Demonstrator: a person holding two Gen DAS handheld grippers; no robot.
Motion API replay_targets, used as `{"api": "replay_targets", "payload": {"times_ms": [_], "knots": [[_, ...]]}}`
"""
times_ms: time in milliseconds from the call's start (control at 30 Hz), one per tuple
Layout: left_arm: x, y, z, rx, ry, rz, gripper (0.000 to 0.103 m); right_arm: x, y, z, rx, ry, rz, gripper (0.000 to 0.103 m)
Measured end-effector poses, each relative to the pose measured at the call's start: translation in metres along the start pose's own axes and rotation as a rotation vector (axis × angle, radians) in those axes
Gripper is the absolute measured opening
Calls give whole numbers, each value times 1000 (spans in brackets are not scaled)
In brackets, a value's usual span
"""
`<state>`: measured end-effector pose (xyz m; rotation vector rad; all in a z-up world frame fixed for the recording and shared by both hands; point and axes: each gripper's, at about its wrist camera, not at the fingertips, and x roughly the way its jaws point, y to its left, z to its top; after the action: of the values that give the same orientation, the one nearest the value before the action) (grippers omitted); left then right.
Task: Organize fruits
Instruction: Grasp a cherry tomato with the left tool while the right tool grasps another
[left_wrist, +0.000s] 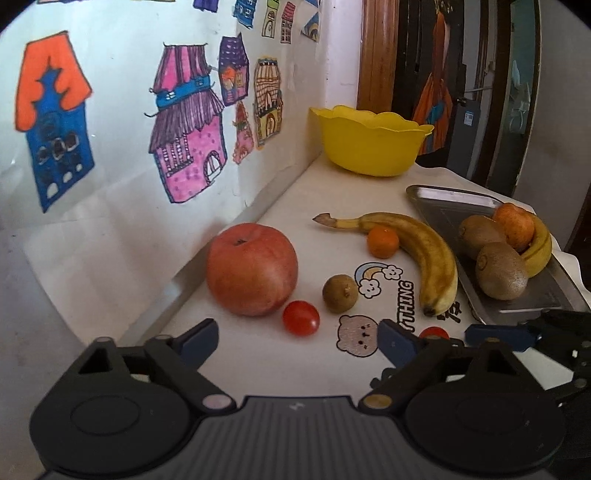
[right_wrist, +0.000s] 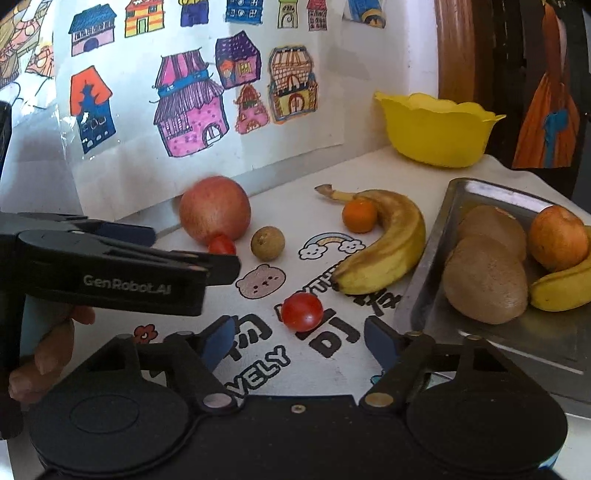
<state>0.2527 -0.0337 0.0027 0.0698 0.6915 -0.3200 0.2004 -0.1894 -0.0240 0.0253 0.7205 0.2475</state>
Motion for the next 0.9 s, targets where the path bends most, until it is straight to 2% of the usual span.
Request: {"api": "replay_targets", "payload": {"times_ms": [133,267,333,600,767,833,900], "knots": [[5,-1,0,-12,12,-7,80,2,-1,1,5,-16,-6,71],[10,-2,0,-20,23,-7,73,2,-4,0,11,-36,-9,61],[13,-3,0,-24,33,-7,66,3,-5,0,8,-41,-8,60],[23,-6,-1,-20,28,17,60,3,-3,0,-4,-52,-9,53],[23,-8,-1,-12,19,43,51,3,-2,0,-11,-54,-5,42],[23,-7,-1,-12,18,51,42,4,-2,0,-13,-54,-3,39],[23,-7,-1,-14,19,55,38,3,-1,0,-14,-55,-9,36]]}}
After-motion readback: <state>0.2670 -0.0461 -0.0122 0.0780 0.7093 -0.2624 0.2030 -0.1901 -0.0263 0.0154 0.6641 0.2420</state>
